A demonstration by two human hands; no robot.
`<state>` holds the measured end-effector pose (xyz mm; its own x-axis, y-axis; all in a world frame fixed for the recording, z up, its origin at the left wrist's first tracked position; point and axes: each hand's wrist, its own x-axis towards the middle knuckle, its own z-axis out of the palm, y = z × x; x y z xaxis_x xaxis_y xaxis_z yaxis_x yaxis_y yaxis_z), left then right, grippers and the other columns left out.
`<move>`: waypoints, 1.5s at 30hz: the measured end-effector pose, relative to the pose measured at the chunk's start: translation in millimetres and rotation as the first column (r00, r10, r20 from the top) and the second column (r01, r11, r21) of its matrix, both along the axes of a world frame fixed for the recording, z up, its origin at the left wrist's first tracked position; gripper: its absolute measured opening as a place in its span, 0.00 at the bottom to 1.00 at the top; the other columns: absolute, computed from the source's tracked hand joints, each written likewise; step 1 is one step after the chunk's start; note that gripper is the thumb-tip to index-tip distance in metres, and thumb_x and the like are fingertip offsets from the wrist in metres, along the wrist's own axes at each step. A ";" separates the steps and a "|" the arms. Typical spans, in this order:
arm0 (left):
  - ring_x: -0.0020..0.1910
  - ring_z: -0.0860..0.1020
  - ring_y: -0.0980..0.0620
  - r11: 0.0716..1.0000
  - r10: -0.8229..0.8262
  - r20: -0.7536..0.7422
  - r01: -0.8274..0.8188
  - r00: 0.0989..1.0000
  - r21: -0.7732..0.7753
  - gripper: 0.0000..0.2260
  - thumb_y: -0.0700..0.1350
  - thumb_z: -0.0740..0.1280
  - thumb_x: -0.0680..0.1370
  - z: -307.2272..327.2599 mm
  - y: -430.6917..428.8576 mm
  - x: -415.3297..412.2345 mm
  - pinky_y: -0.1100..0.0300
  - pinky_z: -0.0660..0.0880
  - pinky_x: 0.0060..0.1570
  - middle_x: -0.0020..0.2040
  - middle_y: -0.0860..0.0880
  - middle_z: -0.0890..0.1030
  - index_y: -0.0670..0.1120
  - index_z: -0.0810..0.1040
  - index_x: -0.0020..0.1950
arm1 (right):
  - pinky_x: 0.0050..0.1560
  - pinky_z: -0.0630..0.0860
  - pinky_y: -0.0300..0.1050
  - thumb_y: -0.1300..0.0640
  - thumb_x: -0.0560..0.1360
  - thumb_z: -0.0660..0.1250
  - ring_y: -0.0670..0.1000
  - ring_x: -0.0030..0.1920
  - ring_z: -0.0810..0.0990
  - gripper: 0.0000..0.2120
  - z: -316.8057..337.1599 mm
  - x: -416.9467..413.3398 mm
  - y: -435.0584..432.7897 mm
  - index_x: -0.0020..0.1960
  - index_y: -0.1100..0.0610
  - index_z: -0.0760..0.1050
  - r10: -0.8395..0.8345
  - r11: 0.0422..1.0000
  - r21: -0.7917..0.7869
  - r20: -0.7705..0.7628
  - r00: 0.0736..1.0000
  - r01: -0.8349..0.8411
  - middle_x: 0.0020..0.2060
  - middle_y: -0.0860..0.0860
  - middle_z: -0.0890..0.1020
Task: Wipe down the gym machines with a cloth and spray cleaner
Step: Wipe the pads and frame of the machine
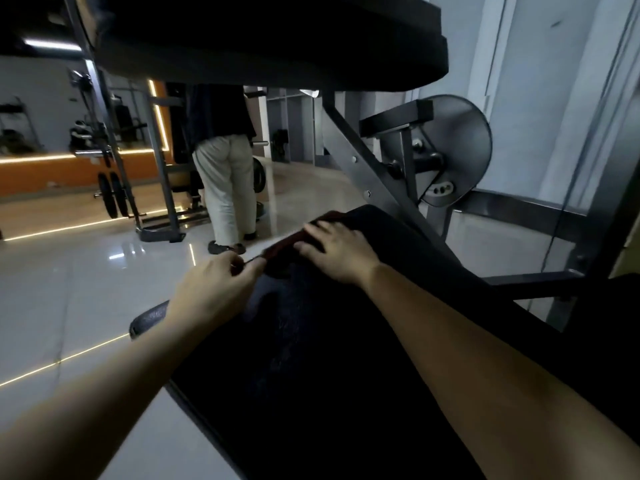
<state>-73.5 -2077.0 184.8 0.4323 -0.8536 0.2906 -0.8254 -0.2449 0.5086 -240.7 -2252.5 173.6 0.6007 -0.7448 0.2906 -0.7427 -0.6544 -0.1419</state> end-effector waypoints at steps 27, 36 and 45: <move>0.62 0.75 0.37 0.996 0.058 0.059 -0.063 0.997 0.071 0.26 0.60 0.43 0.78 2.1 -4.7 -16.0 0.46 0.68 0.51 0.64 0.40 0.77 0.49 0.73 0.62 | 0.79 0.41 0.53 0.37 0.82 0.46 0.51 0.81 0.46 0.32 -44.4 -24.3 144.2 0.80 0.53 0.59 0.088 0.996 -0.016 -0.028 0.996 -0.088 0.81 0.51 0.55; 0.64 0.73 0.41 0.998 -0.015 0.183 0.026 0.983 -0.054 0.23 0.62 0.54 0.82 -17.0 -18.1 -32.1 0.45 0.67 0.62 0.63 0.42 0.79 0.47 0.74 0.63 | 0.79 0.46 0.55 0.34 0.82 0.44 0.53 0.81 0.50 0.34 -26.2 -59.0 22.9 0.82 0.53 0.53 -0.241 0.968 0.074 -0.011 0.971 0.241 0.81 0.52 0.55; 0.59 0.76 0.41 0.996 -0.012 0.177 0.027 0.984 -0.083 0.24 0.64 0.56 0.80 -13.1 -22.7 -31.7 0.46 0.70 0.60 0.58 0.43 0.80 0.46 0.76 0.60 | 0.76 0.52 0.60 0.33 0.81 0.42 0.61 0.78 0.57 0.38 -29.8 -114.7 -51.0 0.81 0.59 0.54 -0.733 0.660 0.289 0.044 0.679 0.693 0.79 0.58 0.60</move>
<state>-105.3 -2099.7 171.8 0.3518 -0.8304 0.4321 -0.9080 -0.1905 0.3732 -355.4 -2303.5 143.8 -0.1786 -0.9799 0.0891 -0.9238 0.1358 -0.3579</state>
